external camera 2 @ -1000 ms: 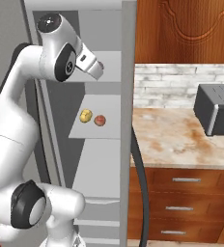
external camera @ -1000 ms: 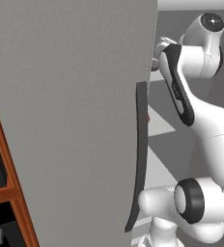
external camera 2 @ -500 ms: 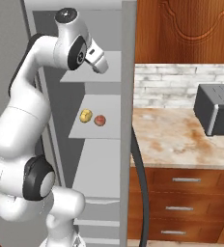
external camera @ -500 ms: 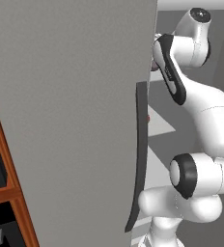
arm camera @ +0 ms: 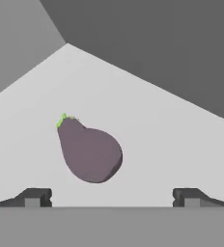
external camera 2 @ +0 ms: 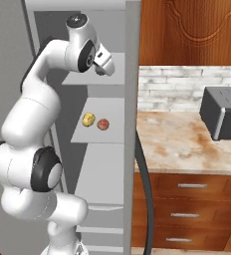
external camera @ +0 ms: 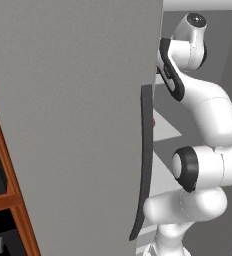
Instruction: Take the peach, potato, and eggplant from the freezer and place them in the bowl on the counter.
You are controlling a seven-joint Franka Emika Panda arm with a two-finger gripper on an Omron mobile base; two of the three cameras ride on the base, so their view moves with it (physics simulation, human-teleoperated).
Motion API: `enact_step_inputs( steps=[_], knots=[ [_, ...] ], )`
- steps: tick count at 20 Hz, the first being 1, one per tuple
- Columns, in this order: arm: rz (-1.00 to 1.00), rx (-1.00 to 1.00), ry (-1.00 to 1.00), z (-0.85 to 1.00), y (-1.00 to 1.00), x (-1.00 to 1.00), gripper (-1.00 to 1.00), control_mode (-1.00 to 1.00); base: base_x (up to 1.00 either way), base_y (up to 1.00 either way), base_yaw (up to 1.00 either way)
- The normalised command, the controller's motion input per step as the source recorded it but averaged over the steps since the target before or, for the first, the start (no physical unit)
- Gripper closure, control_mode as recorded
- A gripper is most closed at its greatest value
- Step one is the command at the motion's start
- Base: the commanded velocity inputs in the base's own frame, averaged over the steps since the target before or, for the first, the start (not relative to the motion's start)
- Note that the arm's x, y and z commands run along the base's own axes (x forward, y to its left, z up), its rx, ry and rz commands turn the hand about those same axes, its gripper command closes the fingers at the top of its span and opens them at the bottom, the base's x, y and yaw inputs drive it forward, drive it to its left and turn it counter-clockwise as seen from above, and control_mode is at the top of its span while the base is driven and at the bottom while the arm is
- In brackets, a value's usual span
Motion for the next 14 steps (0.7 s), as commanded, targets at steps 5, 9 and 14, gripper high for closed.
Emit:
enact_step_inputs(
  steps=[5,9,14],
  knots=[
    [0.01,0.01,0.03,-0.19,0.0,0.52,-1.0,-1.0,0.0,0.0,0.0],
    [0.02,0.02,0.05,-0.07,0.0,0.42,-1.0,-1.0,0.0,0.0,0.0],
    [0.03,0.02,0.03,-0.15,0.0,0.44,-1.0,-1.0,0.0,0.0,0.0]
  ],
)
